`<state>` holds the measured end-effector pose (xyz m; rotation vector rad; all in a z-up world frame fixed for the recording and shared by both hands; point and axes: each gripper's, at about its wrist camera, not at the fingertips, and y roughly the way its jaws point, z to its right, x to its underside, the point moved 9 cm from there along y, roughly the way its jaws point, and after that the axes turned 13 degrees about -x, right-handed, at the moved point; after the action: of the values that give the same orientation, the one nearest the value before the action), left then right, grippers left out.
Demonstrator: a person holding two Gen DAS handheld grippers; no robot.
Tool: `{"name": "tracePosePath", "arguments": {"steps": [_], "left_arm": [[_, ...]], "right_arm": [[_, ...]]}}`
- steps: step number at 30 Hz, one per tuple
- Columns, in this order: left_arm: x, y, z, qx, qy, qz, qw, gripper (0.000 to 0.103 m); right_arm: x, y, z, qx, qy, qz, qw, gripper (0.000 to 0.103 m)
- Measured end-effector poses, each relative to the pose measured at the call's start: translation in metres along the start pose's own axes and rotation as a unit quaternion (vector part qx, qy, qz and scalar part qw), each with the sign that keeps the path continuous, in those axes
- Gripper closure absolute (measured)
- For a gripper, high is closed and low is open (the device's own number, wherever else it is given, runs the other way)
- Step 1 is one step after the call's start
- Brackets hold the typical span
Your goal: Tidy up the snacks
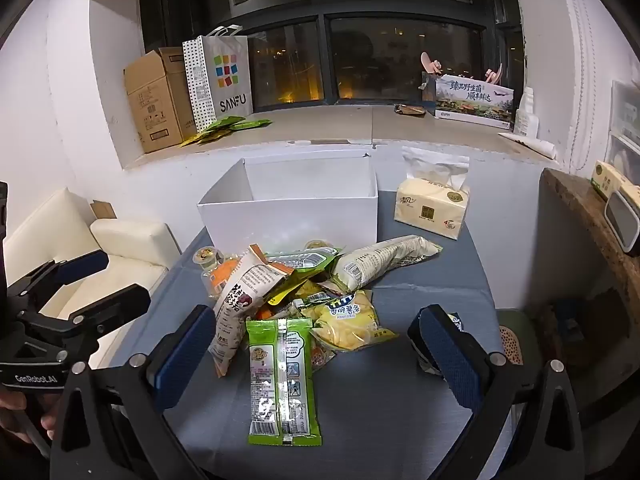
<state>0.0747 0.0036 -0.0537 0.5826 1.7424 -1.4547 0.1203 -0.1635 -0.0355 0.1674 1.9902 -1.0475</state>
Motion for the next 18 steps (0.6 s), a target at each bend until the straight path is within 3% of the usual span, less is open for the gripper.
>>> {"name": "tracePosePath", "arguments": {"steps": [18], "left_arm": [[0.0009, -0.003, 0.0005, 0.008, -0.001, 0.005, 0.9999, 0.0]], "right_arm": [[0.0004, -0.0013, 0.0008, 0.001, -0.001, -0.001, 1.0, 0.0]]}}
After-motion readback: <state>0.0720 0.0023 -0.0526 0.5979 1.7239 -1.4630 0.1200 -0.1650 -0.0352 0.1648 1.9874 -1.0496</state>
